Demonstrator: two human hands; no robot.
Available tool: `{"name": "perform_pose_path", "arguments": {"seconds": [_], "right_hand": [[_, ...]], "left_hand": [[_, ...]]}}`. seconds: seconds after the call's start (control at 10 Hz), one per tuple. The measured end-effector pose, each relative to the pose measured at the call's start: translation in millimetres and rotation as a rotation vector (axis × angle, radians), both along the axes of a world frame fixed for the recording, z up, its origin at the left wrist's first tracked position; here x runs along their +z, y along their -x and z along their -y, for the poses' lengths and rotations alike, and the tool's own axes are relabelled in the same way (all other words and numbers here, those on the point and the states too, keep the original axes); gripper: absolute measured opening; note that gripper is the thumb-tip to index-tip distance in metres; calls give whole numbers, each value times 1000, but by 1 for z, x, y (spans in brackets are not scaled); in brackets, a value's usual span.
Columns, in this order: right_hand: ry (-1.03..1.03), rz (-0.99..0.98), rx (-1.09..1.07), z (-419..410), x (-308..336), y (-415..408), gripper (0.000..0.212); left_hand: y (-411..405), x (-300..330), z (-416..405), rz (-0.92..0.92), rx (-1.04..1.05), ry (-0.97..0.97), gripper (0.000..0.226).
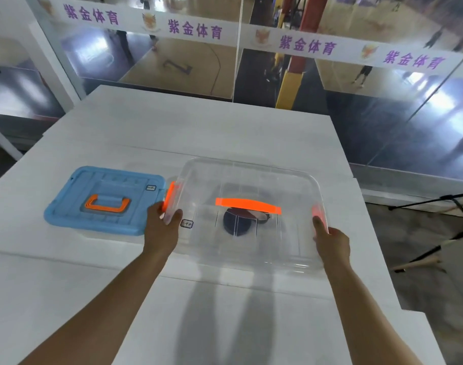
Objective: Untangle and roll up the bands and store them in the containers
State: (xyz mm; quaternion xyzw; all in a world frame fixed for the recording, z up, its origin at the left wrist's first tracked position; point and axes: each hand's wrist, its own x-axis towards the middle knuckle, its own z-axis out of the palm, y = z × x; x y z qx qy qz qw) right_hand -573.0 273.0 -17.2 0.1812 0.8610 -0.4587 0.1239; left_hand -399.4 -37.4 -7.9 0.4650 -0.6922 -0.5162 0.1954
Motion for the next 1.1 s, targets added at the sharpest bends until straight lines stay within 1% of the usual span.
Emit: {"name": "perform_pose_path", "arguments": {"seconds": [0.1, 0.2, 0.3, 0.4, 0.5, 0.6, 0.7, 0.9, 1.0, 1.1], "right_hand": [[-103, -239, -15, 4, 2, -4, 38], [-160, -345, -8, 8, 2, -4, 31], [-214, -416, 28, 9, -2, -2, 27], [-262, -422, 54, 10, -1, -1, 28], [-315, -401, 100, 11, 4, -3, 33], [-344, -457, 179, 14, 9, -10, 40], [-320, -529, 283, 19, 20, -20, 49], [-202, -658, 427, 34, 66, -45, 49], [-171, -717, 478, 37, 93, -59, 48], [-177, -772, 494, 35, 123, -74, 46]], "left_hand": [[0, 3, -8, -5, 28, 125, 42], [5, 1, -9, 12, 9, 229, 34], [8, 3, -7, 67, -26, 335, 28], [8, 7, -4, 143, -92, 411, 29], [7, 14, -1, 233, -177, 439, 33], [2, 22, 1, 302, -284, 500, 41], [-7, 33, -1, 327, -374, 602, 44], [-20, 78, -20, 294, -454, 785, 31], [-30, 106, -32, 282, -489, 825, 34], [-43, 135, -46, 205, -488, 877, 36]]}}
